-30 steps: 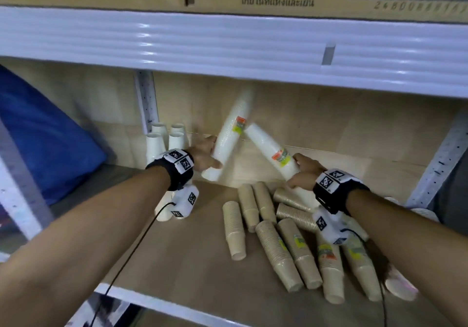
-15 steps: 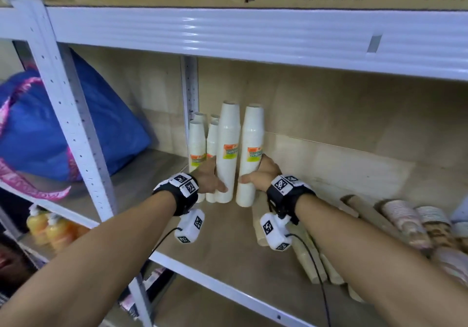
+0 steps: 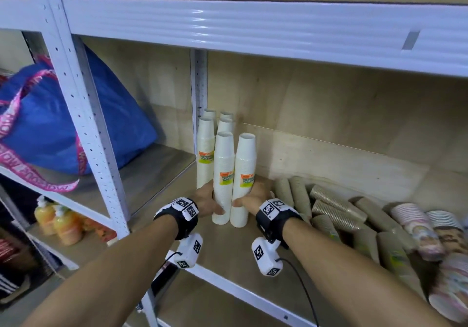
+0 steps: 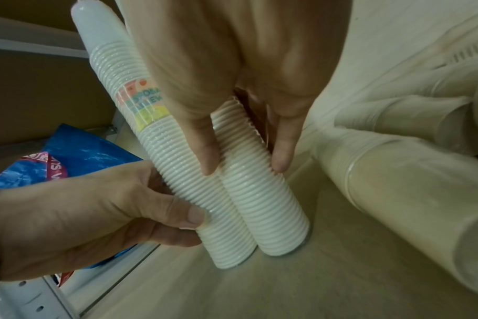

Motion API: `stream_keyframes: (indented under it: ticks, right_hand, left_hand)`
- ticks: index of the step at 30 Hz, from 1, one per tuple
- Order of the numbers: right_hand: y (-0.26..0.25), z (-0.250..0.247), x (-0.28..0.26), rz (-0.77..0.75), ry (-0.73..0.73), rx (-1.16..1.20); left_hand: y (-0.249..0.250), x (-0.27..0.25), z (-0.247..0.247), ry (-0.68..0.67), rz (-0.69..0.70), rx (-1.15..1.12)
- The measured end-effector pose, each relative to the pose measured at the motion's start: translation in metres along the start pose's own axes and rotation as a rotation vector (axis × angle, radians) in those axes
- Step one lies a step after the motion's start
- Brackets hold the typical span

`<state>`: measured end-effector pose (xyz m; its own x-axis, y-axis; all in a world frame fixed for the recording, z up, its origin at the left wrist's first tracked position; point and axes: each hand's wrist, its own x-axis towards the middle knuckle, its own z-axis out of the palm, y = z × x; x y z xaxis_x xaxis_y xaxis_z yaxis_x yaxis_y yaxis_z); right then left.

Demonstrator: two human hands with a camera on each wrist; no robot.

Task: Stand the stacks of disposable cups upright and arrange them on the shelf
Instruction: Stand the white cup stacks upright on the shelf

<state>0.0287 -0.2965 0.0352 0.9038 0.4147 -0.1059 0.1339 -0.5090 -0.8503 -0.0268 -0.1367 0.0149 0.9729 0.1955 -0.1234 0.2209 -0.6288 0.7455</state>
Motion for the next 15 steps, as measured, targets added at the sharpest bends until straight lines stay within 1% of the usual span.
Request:
stream_keyframes:
  ticks: [5,8,10,13,15]
  right_hand:
    - [-0.003,-0.004,-0.001,-0.007,0.005,0.027]
    - [-0.011,-0.009,-0.002,-0.064,0.012,0.061]
    - [-0.022,-0.016,0.001,-0.108,0.019,0.069]
    - [-0.043,-0.034,0.005,-0.159,0.006,-0.032]
    - [-0.056,-0.047,0.008,-0.194,0.008,-0.060]
  left_hand:
    - [0.002,-0.001,-0.005,-0.034,-0.016,0.047]
    - [0.008,0.002,-0.016,-0.083,-0.006,0.008]
    - [0.020,0.002,-0.029,-0.115,-0.010,-0.043]
    - [0.045,0.002,-0.053,-0.159,-0.016,-0.059]
    - [0.065,0.001,-0.070,-0.162,-0.009,-0.046]
